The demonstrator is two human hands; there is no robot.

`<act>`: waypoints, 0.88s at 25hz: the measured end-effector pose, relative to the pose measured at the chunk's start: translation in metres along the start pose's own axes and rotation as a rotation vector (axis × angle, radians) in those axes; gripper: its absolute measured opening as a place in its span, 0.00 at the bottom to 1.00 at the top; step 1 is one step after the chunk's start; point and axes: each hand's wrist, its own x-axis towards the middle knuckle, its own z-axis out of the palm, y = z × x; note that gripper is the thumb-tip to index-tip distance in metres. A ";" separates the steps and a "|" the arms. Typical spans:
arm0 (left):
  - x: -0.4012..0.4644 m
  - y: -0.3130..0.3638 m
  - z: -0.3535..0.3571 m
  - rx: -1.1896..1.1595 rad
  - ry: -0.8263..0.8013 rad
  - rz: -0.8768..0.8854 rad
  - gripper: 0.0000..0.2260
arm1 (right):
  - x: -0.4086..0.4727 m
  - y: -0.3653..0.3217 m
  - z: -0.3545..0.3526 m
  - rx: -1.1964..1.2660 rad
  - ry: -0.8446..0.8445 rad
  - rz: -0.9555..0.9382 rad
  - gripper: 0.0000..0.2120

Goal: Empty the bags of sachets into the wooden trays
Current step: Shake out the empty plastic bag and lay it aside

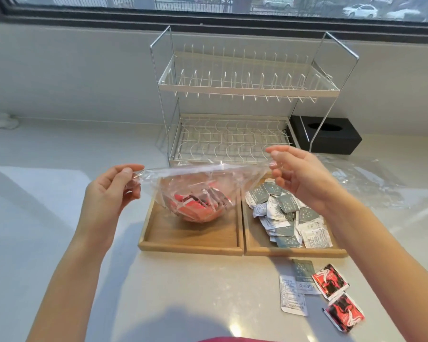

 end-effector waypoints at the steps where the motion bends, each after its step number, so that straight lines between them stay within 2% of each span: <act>1: 0.001 0.005 0.000 -0.014 0.014 0.025 0.13 | 0.000 -0.007 0.001 0.010 0.010 -0.029 0.06; 8: 0.008 0.039 0.009 -0.103 0.078 0.146 0.11 | 0.004 -0.042 0.010 0.052 0.027 -0.175 0.07; 14: 0.020 0.076 0.010 -0.100 0.063 0.279 0.18 | 0.008 -0.078 0.012 0.067 0.010 -0.269 0.07; 19: 0.028 0.090 0.013 -0.071 0.055 0.332 0.12 | 0.009 -0.092 0.011 0.051 -0.011 -0.326 0.07; 22: 0.031 0.099 0.016 -0.078 0.037 0.368 0.13 | 0.008 -0.103 0.008 0.048 0.001 -0.375 0.06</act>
